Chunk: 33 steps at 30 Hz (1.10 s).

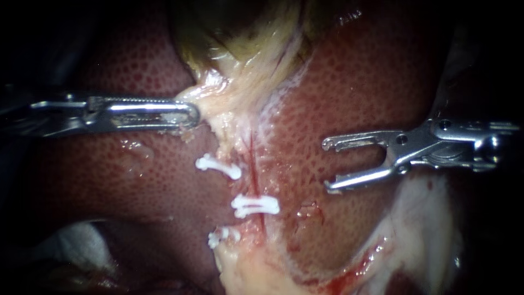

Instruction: Going back second clip right tube

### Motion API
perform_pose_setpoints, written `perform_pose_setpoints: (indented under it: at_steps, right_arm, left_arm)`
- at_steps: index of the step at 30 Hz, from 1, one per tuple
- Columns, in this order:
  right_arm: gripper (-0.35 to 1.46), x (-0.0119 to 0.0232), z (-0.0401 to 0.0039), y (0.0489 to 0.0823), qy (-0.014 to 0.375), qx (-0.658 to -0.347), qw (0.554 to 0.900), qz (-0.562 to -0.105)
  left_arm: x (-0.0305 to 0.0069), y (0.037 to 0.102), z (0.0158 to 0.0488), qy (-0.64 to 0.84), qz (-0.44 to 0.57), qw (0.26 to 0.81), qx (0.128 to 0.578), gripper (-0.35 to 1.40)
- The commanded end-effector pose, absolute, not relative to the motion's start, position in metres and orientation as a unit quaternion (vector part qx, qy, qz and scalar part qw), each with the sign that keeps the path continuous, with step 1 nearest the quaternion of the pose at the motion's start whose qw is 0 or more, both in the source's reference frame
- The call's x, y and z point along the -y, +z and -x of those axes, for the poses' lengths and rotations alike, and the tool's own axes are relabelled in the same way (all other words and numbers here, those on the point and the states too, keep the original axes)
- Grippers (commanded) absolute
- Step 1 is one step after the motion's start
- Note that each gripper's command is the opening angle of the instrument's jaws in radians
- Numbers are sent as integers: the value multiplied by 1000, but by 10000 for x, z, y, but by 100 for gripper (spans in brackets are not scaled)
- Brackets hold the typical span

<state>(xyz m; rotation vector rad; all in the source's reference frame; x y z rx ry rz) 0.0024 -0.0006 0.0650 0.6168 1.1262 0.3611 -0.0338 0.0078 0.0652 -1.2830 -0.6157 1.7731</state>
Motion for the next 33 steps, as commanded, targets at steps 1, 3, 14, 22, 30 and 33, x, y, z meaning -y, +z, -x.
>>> perform_pose_setpoints:
  at_steps: [1, 3, 14, 22, 30, 33]
  right_arm:
    - [49, 7, -24, 650, 167, -522, 786, -286]
    - [49, 7, -24, 651, 167, -522, 786, -286]
    - [49, 7, -24, 650, 167, -522, 786, -286]
    - [50, 7, -25, 650, 168, -522, 786, -286]
    - [50, 7, -25, 650, 168, -522, 786, -286]
    - [50, 7, -25, 650, 168, -522, 786, -286]
  left_arm:
    - [-77, 656, 342, 710, 509, 420, 245, -35]
    - [-76, 666, 350, 712, 507, 418, 246, -35]
    - [-75, 689, 383, 717, 506, 408, 251, -35]
    - [-75, 691, 386, 718, 506, 407, 251, -35]
    - [-75, 691, 386, 718, 506, 407, 252, -35]
    - [-75, 691, 386, 718, 506, 407, 252, -35]
